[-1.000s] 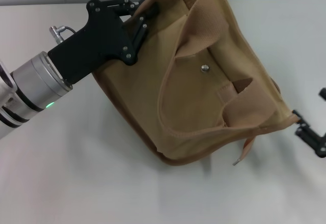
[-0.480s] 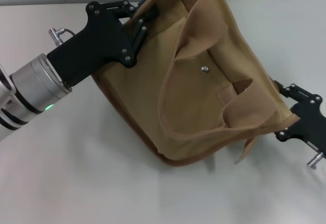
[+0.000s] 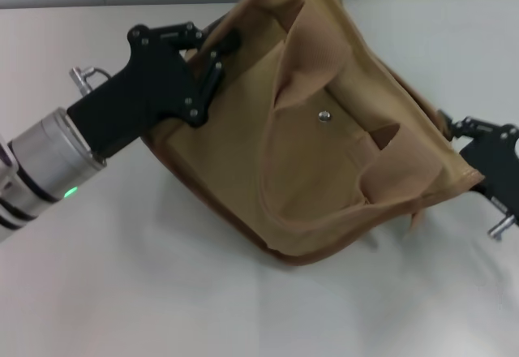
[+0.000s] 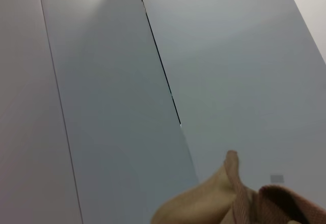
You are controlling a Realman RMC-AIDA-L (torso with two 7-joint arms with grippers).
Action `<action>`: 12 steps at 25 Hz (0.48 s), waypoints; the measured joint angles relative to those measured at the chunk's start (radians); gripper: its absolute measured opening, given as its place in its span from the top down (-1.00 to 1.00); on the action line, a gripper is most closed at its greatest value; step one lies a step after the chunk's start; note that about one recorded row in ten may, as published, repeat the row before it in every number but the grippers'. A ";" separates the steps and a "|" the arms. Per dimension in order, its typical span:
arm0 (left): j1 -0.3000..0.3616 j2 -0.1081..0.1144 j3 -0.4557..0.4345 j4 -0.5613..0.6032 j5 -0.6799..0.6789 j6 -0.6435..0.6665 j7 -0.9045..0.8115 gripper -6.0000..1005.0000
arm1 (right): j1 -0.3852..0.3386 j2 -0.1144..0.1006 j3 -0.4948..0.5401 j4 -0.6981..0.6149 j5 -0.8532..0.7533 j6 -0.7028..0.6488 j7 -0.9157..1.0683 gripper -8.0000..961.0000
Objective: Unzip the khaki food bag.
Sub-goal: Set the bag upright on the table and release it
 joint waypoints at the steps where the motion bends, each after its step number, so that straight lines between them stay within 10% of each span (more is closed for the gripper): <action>1: 0.007 0.000 0.006 -0.005 0.001 0.000 0.003 0.87 | 0.003 0.000 0.014 -0.001 0.001 -0.004 -0.001 0.66; 12: 0.135 0.000 0.085 -0.048 0.002 -0.033 0.043 0.87 | 0.126 -0.006 0.086 -0.006 0.003 -0.026 0.008 0.83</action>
